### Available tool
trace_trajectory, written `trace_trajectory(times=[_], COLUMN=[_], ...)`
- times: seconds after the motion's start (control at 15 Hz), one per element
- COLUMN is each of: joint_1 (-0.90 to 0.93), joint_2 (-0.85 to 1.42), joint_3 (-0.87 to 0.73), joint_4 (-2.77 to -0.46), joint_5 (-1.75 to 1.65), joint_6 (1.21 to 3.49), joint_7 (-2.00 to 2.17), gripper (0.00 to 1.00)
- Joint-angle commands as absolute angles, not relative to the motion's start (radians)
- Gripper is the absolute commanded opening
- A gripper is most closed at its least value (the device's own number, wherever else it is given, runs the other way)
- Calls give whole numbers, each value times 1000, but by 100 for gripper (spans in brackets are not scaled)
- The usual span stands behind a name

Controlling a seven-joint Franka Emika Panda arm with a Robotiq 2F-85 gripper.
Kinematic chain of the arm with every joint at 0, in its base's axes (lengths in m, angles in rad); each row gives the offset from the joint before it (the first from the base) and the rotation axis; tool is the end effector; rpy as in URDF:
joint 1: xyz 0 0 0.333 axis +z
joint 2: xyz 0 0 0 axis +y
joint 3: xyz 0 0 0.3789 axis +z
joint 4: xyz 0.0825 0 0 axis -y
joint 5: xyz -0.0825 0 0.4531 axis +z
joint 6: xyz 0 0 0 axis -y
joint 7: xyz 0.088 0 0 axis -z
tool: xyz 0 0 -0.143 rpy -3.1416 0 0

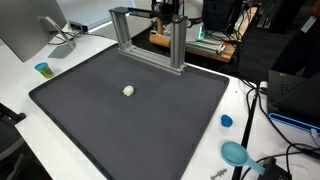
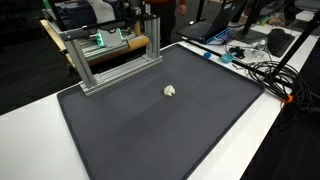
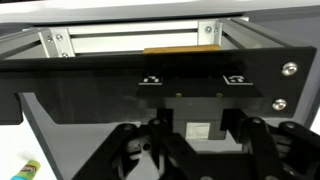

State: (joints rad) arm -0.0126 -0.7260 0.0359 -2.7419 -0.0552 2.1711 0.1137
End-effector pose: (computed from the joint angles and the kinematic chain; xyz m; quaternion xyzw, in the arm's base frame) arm 0.3637 0.0036 0.4229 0.9958 -0.0348 0.0793 0.0308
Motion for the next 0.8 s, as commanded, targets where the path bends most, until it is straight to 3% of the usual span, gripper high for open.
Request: trace_trajectory(times=[0.0,0.33,0.4,0.47,0.53,0.73], joint_1=[-11,-23,-26,-28,-31,-37], joint_2=[-740,-746,-747,-748,-746,-740], joint_3=[31,38,39,40,42,53], joint_4=[-2743,-2745,-2745,-2747,-2744,-2730], joint_5=[-35,-50,-54,-53,-51,-50], joint_6=[2158,2125,2124,2130,2119,2099], joint_7=[110,123,125,130,138,165], gripper=[34,34,84,34,38,33])
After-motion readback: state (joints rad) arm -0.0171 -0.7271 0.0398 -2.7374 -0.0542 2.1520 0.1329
